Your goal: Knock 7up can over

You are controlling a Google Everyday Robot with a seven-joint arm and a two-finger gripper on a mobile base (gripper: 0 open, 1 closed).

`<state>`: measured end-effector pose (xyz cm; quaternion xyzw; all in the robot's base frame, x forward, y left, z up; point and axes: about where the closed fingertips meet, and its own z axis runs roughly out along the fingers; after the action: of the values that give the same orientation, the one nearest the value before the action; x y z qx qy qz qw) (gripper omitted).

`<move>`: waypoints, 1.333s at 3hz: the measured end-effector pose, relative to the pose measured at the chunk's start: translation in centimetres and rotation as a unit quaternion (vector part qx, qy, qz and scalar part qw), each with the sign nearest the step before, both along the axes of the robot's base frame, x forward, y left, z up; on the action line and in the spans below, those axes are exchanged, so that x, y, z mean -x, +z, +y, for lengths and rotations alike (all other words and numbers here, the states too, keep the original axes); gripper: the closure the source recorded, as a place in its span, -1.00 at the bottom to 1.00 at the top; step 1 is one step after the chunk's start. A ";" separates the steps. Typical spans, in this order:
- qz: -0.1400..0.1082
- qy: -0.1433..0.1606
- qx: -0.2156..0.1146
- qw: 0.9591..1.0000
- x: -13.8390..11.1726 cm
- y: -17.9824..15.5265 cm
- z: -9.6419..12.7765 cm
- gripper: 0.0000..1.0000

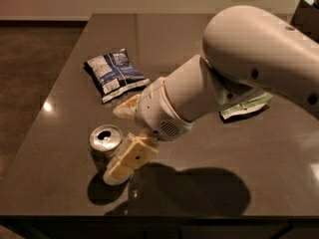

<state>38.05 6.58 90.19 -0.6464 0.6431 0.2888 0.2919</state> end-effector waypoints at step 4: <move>0.035 -0.010 0.087 0.996 -3.3 2.7 -2.4 1.00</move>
Offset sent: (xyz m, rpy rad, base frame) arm 0.0009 0.0085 0.0140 0.0857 0.0436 0.0304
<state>41.39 4.21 92.85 -0.6523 0.6822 0.2514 0.2142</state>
